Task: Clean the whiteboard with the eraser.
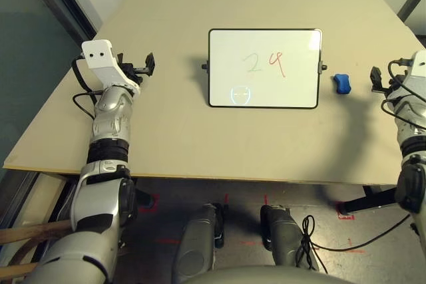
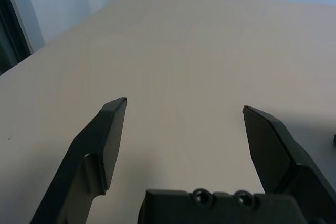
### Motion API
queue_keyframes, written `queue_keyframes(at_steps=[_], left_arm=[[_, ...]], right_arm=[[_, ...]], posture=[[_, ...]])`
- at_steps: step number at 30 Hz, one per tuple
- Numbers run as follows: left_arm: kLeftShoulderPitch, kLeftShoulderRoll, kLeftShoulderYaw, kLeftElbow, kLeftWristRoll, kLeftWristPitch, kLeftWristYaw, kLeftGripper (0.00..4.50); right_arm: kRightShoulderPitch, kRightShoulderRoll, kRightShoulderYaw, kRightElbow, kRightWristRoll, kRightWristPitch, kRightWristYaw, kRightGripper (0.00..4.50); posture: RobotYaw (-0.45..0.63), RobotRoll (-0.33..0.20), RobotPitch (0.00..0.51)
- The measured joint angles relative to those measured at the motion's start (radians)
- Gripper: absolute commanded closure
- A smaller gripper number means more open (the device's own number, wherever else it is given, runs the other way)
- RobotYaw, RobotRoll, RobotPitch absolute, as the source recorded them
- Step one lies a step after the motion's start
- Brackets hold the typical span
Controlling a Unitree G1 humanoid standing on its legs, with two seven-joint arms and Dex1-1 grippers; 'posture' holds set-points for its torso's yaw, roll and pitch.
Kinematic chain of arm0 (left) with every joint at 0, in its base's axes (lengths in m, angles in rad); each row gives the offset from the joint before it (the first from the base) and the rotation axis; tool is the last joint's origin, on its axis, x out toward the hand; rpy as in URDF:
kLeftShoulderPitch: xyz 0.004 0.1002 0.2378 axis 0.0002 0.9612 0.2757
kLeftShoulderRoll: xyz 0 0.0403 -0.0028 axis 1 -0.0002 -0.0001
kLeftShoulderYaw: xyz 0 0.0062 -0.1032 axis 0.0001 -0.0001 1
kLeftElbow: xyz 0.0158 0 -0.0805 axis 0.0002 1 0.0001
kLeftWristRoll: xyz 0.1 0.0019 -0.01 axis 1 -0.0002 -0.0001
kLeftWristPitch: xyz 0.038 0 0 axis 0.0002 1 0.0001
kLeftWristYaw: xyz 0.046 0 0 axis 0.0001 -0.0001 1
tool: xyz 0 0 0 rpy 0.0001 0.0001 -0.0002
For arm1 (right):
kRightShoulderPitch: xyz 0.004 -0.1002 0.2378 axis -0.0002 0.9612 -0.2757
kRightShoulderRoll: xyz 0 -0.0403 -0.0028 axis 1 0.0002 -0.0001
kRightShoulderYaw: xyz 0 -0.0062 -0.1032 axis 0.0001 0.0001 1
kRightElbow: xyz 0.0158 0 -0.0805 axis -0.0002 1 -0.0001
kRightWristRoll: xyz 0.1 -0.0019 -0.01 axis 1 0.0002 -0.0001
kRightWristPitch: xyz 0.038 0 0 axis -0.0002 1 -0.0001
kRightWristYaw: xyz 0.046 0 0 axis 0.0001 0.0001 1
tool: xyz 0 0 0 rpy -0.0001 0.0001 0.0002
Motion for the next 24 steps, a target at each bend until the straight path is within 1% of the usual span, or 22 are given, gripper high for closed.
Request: queue_keyframes(at_steps=[3,7,12,15,18,21,24], left_arm=[[-0.002,0.000,-0.002,0.005,0.001,0.000,0.001,0.00],[-0.044,-0.001,-0.010,0.069,0.008,-0.001,-0.013,0.00],[-0.147,0.040,-0.017,0.076,0.008,0.018,-0.081,0.00],[-0.183,0.056,-0.035,0.030,-0.003,0.069,-0.151,0.00],[-0.183,0.055,-0.067,-0.037,-0.009,0.133,-0.228,0.00],[-0.168,0.044,-0.104,-0.119,-0.023,0.195,-0.302,0.00],[-0.122,0.018,-0.127,-0.191,-0.031,0.237,-0.331,0.00]], right_arm=[[0.006,0.000,0.000,0.007,0.000,0.000,0.000,0.01],[0.002,-0.002,-0.010,0.012,0.006,0.002,0.001,0.01],[-0.061,-0.020,-0.012,-0.011,0.023,0.061,0.013,0.01],[-0.088,-0.009,-0.003,-0.068,0.024,0.148,0.042,0.01],[-0.093,0.032,0.036,-0.136,0.021,0.281,0.071,0.01],[-0.084,0.085,0.077,-0.216,0.020,0.428,0.073,0.01],[-0.070,0.104,0.093,-0.282,0.019,0.508,0.069,0.01]], posture=[[0.01,0.000,0.145],[0.00,0.000,0.148],[0.01,0.000,0.140],[0.01,0.000,0.137],[0.02,0.000,0.136],[0.02,0.000,0.136],[0.02,0.000,0.139]])
